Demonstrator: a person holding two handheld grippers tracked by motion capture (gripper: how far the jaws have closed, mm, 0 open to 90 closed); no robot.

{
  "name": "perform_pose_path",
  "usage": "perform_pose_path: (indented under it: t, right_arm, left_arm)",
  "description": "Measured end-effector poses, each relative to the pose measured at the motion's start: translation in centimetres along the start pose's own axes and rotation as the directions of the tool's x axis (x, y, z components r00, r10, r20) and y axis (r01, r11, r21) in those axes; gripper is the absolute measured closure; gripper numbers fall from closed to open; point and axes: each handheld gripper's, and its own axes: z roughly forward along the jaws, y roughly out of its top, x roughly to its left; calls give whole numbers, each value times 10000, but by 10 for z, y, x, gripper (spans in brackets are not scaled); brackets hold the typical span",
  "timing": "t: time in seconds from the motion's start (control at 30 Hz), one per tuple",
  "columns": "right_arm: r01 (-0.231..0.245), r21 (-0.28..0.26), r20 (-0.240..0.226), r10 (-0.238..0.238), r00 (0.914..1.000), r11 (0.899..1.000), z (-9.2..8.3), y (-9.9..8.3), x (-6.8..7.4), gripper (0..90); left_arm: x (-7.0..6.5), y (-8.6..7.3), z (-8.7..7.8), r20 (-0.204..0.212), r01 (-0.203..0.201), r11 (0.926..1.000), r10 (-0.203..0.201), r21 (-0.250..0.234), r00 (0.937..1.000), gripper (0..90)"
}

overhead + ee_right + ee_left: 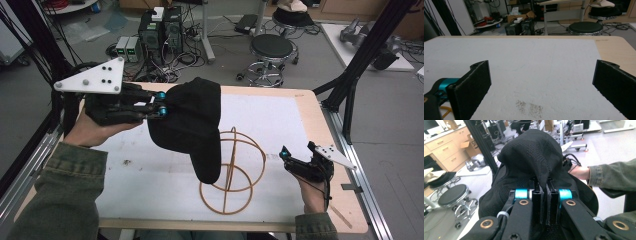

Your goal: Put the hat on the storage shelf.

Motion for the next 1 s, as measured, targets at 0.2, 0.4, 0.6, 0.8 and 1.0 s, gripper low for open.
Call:
perform_pose_path:
  t: [0.2,0.4,0.6,0.8,1.0]
  right_arm:
    - [-20,43,41,20,10000,10000,1,-1,-1,6]
    - [-38,66,23,38,10000,10000,2,-2,-1,7]
    - [-219,51,-73,219,9997,9997,2,-3,-2,6]
    - [-254,-49,-25,254,9997,9997,0,-4,-3,6]
    - [53,-175,391,-46,9992,9998,-1,-6,-2,6]
  left_arm:
    - [2,6,21,404,-37,9999,41,-112,9992,864]
    - [-2,14,46,680,-213,9996,226,-198,9974,861]
    - [-8,18,74,870,-405,9985,436,-365,9953,862]
    - [-13,22,93,1124,-487,9977,539,-480,9922,862]
    - [-23,29,106,1143,-723,9969,756,-324,9906,861]
